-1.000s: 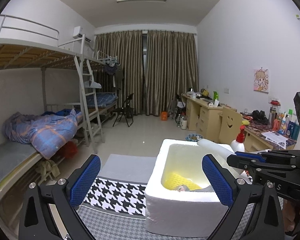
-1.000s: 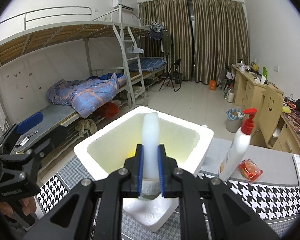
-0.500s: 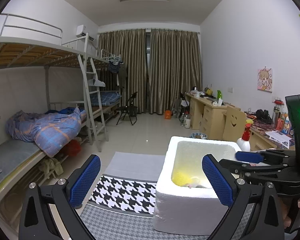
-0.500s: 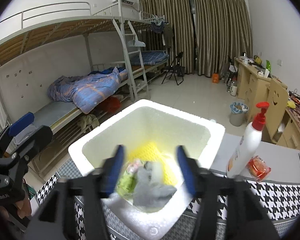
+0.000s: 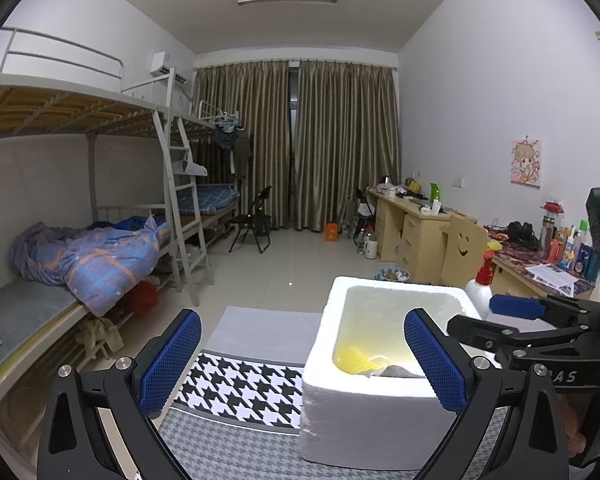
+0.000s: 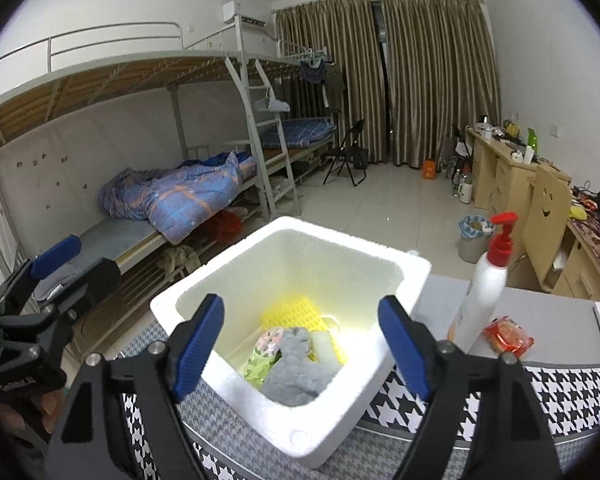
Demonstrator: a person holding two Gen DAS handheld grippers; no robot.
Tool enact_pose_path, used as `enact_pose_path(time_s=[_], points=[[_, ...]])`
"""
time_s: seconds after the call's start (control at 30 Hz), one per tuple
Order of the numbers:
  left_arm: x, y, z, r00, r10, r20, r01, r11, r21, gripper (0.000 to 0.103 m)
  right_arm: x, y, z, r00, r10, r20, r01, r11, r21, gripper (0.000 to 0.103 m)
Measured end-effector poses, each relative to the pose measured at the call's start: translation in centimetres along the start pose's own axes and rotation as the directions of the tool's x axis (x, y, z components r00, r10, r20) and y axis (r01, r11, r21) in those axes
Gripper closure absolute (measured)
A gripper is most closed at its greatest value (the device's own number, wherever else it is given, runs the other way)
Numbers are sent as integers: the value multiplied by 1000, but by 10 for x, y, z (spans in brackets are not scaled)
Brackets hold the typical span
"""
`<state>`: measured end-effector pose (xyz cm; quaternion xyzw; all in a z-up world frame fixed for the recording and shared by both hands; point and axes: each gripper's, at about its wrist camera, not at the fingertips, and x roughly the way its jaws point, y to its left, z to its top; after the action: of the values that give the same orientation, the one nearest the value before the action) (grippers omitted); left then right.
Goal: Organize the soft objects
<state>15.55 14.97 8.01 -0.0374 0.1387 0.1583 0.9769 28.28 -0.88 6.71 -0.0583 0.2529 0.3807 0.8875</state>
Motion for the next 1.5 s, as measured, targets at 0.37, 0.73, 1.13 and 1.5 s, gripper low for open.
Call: enact_pose_path(time_s=[0.37, 0.73, 1.13, 1.5], points=[[-16, -16, 5, 999, -41, 11, 41, 999, 18, 1, -38, -6, -6, 994, -51, 95, 49, 998, 29, 2], [-41, -34, 10, 996, -90, 25, 89, 995, 41, 1, -72, -9, -16, 985, -85, 152, 82, 996, 22, 1], [-71, -47, 10, 992, -117, 52, 114, 992, 58, 1, -104, -9, -30, 972, -116, 202, 114, 993, 23, 1], [-83, -51, 3, 989, -130, 71, 126, 990, 60, 1, -119, -10, -53, 960, -153, 235, 151, 988, 26, 1]])
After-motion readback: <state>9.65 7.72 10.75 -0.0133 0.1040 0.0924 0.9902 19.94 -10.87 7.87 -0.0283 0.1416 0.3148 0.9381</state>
